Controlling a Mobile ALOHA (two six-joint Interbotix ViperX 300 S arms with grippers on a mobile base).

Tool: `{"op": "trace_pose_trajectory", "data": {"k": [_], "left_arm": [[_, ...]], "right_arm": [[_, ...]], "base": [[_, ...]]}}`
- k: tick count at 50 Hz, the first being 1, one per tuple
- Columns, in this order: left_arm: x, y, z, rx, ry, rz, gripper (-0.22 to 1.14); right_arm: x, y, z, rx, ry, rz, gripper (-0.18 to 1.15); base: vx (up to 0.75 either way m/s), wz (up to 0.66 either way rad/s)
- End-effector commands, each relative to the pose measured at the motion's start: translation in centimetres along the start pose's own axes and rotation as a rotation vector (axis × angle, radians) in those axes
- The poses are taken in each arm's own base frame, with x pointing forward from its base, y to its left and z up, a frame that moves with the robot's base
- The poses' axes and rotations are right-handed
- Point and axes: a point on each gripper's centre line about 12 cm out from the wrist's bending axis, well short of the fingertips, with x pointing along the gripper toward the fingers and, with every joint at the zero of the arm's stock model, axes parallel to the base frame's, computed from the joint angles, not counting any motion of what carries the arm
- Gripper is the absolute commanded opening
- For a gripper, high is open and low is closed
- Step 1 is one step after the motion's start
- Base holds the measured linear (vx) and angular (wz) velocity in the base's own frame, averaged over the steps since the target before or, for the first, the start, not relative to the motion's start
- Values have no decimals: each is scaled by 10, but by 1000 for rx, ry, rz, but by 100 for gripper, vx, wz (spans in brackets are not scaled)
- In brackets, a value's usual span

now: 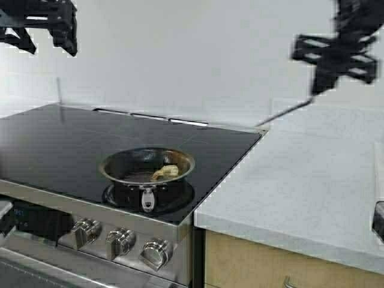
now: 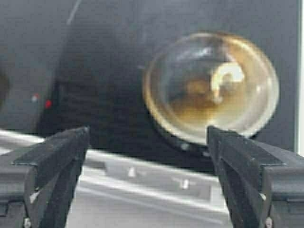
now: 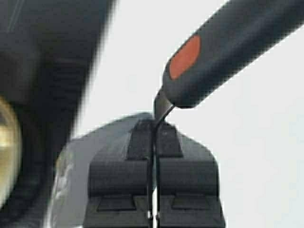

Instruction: Add oil to the pan and cook the shrimp and serve it

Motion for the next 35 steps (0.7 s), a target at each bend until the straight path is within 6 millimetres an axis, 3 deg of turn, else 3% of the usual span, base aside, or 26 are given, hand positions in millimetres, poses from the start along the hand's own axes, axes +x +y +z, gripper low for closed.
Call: {"op": "trace_pose_trajectory", "data": {"k": [1,11,23,35], "left_arm": [[-2,0,6,-12,-21,-4,103],[-2,-1,6,-13,-22,-5,103],[-1,-1,5,-18,-24,-8,103],[-1,-2,5,-27,-31,-13,102]], "right_arm": [[-23,-24,17,15,26,-61,8],[-51,-59,18,-6,132,-176,8],[-83,-110,11,117,224,-308,8],[-90,-173,-8,212,299,-447,8]], "base": [[0,0],[0,0],[0,0],[0,0]]}}
